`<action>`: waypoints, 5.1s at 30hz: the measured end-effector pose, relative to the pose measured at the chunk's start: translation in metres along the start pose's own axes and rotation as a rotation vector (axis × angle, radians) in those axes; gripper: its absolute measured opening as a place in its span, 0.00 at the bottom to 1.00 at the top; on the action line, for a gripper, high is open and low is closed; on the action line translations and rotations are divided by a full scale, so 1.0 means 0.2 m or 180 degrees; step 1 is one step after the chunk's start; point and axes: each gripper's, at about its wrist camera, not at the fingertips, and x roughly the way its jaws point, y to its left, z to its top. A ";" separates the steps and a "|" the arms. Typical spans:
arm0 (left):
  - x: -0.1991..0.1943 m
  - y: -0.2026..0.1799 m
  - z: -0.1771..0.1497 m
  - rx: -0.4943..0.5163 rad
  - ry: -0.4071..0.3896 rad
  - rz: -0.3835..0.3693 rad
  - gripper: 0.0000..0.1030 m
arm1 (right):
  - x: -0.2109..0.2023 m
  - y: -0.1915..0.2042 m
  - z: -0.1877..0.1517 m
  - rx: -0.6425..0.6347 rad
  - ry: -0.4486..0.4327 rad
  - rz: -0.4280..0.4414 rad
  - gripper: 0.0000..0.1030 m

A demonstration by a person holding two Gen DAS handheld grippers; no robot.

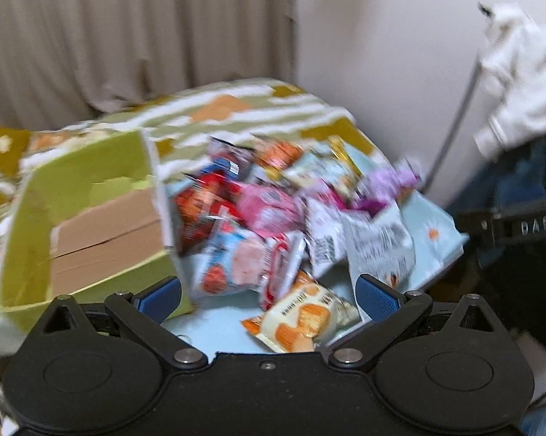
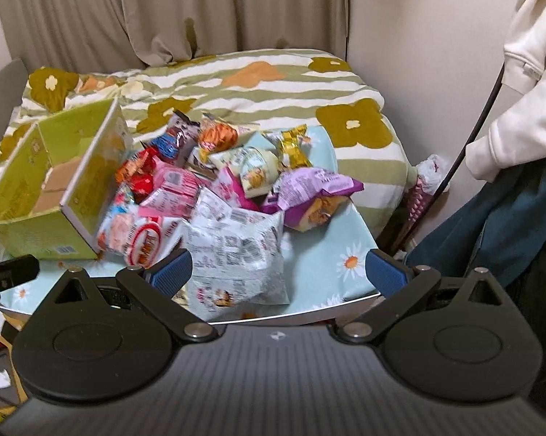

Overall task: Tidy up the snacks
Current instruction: 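Grasp the orange cake packet with the left tool while the right tool grasps a white printed bag, then lift both held packets and carry them over the yellow-green box, then open both tools to drop the packets into the box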

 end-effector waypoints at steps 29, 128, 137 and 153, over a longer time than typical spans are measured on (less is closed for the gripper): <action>0.88 -0.08 -0.16 0.0416 0.1171 -0.0579 0.69 | 0.86 -0.10 -0.04 -0.0399 0.0842 0.1419 1.00; 0.50 1.58 0.34 -0.0933 0.0163 0.1099 0.97 | 1.09 1.56 1.01 -0.0004 0.0391 0.1221 0.69; 0.36 1.58 0.33 -0.1113 0.0052 0.1348 0.97 | 1.14 1.72 1.08 -0.0306 0.0468 0.1394 0.71; 0.35 1.55 0.27 -0.1236 0.0072 0.1448 0.97 | 1.19 1.70 1.03 -0.0257 0.0393 0.1342 1.00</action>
